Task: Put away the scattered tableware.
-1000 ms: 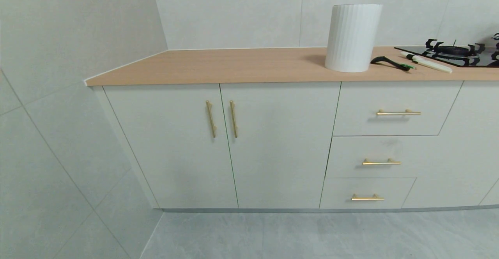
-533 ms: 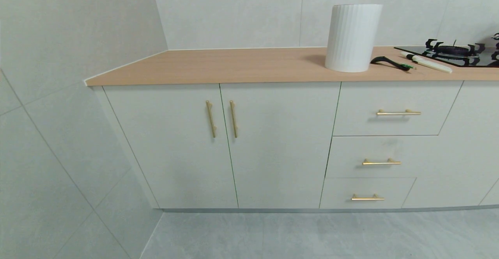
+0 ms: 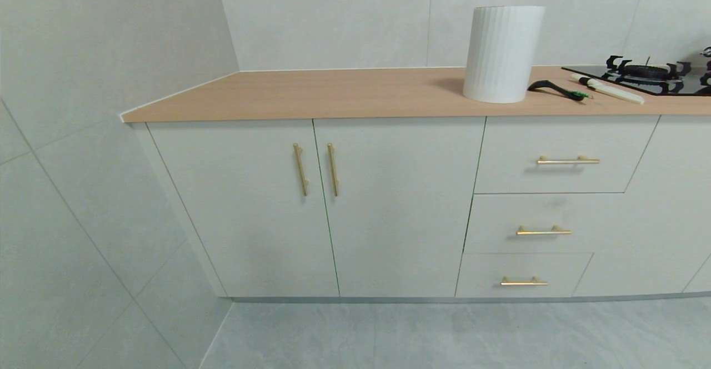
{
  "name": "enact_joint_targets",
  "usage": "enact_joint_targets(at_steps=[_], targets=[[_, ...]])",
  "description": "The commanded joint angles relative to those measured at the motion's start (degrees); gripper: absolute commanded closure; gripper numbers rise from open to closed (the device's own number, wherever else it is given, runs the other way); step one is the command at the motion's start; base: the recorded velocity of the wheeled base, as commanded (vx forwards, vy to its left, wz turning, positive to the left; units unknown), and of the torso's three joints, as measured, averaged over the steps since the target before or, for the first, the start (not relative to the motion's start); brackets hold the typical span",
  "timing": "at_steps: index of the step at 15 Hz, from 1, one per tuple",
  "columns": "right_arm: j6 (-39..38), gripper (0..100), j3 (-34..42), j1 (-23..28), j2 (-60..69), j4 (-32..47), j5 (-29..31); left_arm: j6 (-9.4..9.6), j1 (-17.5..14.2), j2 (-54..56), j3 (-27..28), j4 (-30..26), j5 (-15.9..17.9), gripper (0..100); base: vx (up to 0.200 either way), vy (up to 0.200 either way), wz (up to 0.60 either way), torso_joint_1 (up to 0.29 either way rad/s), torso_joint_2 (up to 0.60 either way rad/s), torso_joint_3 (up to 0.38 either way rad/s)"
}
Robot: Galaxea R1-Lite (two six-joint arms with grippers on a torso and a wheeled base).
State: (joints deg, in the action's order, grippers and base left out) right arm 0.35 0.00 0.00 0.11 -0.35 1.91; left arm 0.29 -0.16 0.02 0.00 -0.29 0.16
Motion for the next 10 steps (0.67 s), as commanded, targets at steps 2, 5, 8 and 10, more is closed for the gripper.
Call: enact_joint_targets(at_steps=[2, 5, 8, 10], targets=[[-0.5, 0, 0.0, 0.1, -0.2, 0.2, -0.2, 0.06, 0.0, 0.0, 0.0, -0.1, 0.0, 0, 0.000, 0.000, 0.00, 0.000, 0.00, 0.000], [-0.5, 0, 0.0, 0.0, -0.2, 0.2, -0.2, -0.03, 0.0, 0.0, 0.0, -0.1, 0.0, 0, 0.000, -0.067, 0.00, 0.001, 0.00, -0.002], [-0.5, 0, 0.0, 0.0, -0.2, 0.2, -0.2, -0.03, 0.0, 0.0, 0.0, -0.1, 0.0, 0, 0.000, -0.200, 0.00, -0.001, 0.00, 0.004], [-0.5, 0, 0.0, 0.0, -0.2, 0.2, -0.2, -0.03, 0.0, 0.0, 0.0, -0.1, 0.0, 0, 0.000, -0.200, 0.00, 0.007, 0.00, -0.007]])
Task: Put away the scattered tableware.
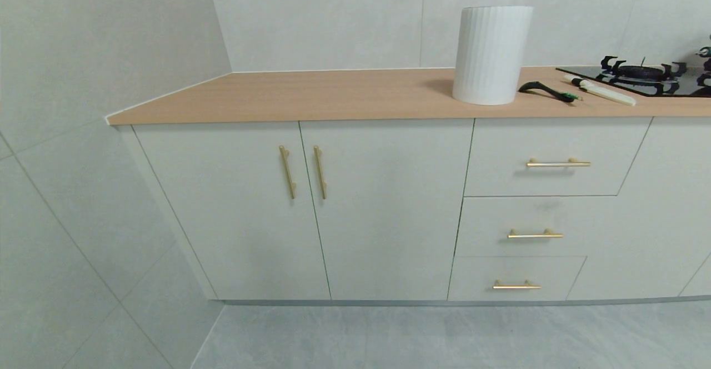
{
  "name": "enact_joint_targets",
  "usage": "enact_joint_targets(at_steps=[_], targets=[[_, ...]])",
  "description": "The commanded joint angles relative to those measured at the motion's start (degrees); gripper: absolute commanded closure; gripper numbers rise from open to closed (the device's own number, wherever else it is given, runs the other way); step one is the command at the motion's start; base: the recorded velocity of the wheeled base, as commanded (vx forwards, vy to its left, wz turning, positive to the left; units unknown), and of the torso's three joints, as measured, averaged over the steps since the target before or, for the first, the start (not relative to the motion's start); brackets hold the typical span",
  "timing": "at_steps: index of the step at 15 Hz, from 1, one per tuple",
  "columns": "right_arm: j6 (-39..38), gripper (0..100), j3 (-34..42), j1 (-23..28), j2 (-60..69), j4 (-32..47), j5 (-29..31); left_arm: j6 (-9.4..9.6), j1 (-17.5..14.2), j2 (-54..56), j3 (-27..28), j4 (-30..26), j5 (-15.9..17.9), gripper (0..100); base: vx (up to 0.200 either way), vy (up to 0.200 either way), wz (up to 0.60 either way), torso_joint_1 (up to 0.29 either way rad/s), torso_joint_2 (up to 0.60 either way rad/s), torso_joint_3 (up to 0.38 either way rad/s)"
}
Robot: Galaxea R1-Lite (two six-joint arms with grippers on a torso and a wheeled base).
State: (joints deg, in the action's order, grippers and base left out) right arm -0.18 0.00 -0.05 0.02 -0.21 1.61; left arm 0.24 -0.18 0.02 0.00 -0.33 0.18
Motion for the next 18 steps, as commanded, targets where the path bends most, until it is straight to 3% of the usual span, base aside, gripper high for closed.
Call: enact_joint_targets(at_steps=[1, 6, 18], targets=[[0.0, 0, 0.0, 0.0, -0.1, 0.0, 0.1, 0.02, 0.0, 0.0, 0.0, 0.0, 0.0, 0, 0.000, -0.200, 0.00, 0.002, 0.00, 0.002], [0.0, 0, 0.0, 0.0, -0.1, 0.0, 0.1, -0.07, 0.0, 0.0, 0.0, 0.0, 0.0, 0, 0.000, -0.200, 0.00, 0.000, 0.00, 0.002], [-0.1, 0, 0.0, 0.0, -0.1, 0.0, 0.1, -0.07, 0.0, 0.0, 0.0, 0.0, 0.0, 0, 0.000, 0.000, 0.00, 0.000, 0.00, 0.000]])
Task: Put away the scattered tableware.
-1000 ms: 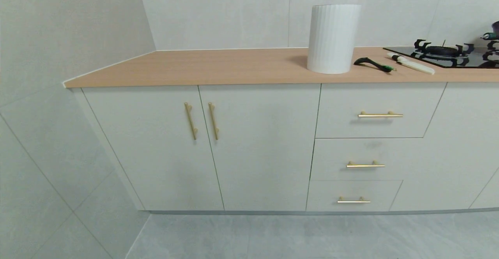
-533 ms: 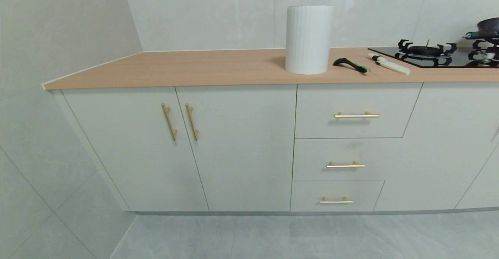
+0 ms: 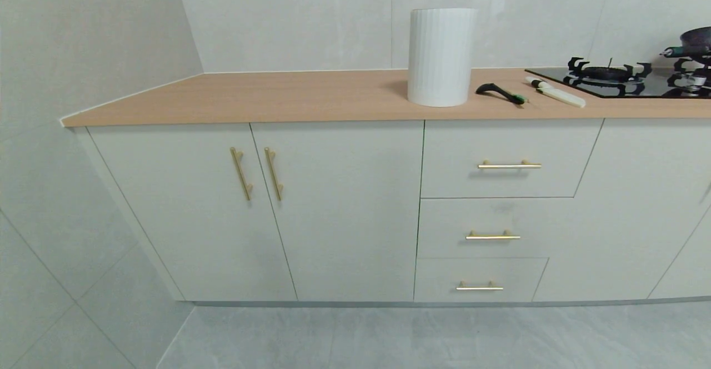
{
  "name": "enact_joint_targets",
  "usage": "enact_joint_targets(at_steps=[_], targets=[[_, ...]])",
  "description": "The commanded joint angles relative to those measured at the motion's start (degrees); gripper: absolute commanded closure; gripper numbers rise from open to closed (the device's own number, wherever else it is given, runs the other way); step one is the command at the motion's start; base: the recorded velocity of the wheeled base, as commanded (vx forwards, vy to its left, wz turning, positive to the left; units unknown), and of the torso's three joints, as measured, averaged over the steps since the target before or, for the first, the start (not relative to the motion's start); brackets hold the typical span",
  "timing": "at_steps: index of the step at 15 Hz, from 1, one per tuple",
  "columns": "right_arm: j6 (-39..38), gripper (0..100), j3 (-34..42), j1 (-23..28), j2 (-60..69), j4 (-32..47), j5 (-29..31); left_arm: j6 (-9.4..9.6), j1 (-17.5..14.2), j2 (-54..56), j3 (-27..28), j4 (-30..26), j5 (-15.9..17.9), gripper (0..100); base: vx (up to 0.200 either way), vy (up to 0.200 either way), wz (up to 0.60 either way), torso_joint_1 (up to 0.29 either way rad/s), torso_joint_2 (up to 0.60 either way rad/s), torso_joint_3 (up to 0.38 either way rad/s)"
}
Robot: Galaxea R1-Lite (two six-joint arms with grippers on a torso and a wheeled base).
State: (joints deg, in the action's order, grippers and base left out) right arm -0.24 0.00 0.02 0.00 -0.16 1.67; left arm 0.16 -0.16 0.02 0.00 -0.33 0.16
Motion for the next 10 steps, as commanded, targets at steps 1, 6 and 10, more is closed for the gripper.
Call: enact_joint_targets(at_steps=[1, 6, 10], targets=[[0.0, 0, 0.0, 0.0, -0.1, 0.0, 0.0, 0.02, 0.0, 0.0, 0.0, 0.0, 0.0, 0, 0.000, 0.000, -0.60, 0.002, 0.00, 0.002], [-0.1, 0, 0.0, 0.0, -0.1, 0.0, 0.0, 0.02, 0.0, 0.0, 0.0, 0.0, 0.0, 0, 0.000, 0.000, -0.12, 0.000, 0.00, 0.000], [-0.1, 0, 0.0, 0.0, -0.1, 0.0, 0.0, -0.16, 0.0, 0.0, 0.0, 0.0, 0.0, 0, 0.000, 0.000, 0.00, 0.000, 0.00, 0.000]])
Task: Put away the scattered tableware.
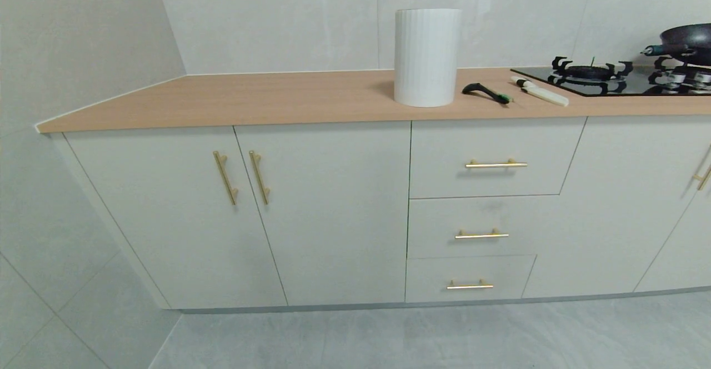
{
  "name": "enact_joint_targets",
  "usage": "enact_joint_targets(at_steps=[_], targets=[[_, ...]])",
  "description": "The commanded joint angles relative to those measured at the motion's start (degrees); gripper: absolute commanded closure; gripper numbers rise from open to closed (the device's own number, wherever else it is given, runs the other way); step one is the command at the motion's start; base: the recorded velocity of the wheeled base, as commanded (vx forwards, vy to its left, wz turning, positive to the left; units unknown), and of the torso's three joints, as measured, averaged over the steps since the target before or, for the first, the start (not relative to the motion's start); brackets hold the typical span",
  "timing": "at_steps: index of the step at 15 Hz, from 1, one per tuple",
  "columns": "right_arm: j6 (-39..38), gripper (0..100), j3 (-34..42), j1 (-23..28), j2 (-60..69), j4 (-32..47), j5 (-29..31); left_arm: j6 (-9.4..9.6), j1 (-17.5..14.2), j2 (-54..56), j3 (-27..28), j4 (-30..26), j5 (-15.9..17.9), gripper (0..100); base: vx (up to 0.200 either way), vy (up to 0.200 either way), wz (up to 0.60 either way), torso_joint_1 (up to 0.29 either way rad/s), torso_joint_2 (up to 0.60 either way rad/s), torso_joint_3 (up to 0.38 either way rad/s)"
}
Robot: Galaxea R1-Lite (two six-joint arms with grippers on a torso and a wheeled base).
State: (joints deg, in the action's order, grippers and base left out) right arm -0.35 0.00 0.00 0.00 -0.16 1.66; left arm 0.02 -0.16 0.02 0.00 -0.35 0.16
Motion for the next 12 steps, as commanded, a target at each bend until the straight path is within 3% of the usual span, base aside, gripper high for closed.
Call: enact_joint_targets(at_steps=[1, 10, 12], targets=[[0.0, 0, 0.0, 0.0, -0.1, 0.0, 0.0, -0.02, 0.0, 0.0, 0.0, 0.0, 0.0, 0, 0.000, 0.000, 0.00, 0.000, 0.00, 0.000], [0.0, 0, 0.0, 0.0, 0.0, 0.0, 0.1, -0.02, 0.0, 0.0, 0.0, 0.0, 0.0, 0, 0.200, 0.000, 0.00, 0.001, 0.00, 0.006], [0.0, 0, 0.0, 0.0, -0.1, 0.0, 0.1, -0.02, 0.0, 0.0, 0.0, 0.0, 0.0, 0, 0.000, 0.000, 0.00, 0.000, 0.00, 0.000]])
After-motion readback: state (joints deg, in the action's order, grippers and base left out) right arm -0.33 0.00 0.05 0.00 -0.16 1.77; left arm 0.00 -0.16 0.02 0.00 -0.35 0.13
